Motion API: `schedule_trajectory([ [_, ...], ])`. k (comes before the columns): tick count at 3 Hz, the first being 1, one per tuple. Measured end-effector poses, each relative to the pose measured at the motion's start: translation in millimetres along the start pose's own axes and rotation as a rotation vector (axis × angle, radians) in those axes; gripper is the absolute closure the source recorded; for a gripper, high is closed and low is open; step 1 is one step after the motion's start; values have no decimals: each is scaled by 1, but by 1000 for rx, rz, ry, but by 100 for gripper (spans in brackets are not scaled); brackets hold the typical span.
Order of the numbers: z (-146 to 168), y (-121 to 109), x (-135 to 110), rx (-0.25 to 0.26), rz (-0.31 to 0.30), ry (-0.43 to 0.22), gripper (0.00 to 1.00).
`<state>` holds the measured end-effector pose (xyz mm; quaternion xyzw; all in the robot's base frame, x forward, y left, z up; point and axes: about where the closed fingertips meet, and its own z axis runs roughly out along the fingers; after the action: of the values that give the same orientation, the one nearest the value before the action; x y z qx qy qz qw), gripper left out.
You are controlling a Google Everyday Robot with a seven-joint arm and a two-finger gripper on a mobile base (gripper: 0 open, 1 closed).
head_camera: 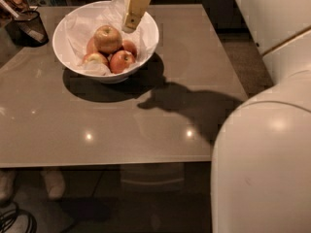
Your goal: Pick apple from white bowl
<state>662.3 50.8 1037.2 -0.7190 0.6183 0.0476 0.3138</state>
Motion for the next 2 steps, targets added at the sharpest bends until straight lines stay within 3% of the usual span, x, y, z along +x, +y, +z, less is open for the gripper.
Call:
schedule_trajectory([
  [1, 11, -9, -6, -6, -14, -19, 21],
  [2, 22, -11, -8, -27, -16, -32, 27],
])
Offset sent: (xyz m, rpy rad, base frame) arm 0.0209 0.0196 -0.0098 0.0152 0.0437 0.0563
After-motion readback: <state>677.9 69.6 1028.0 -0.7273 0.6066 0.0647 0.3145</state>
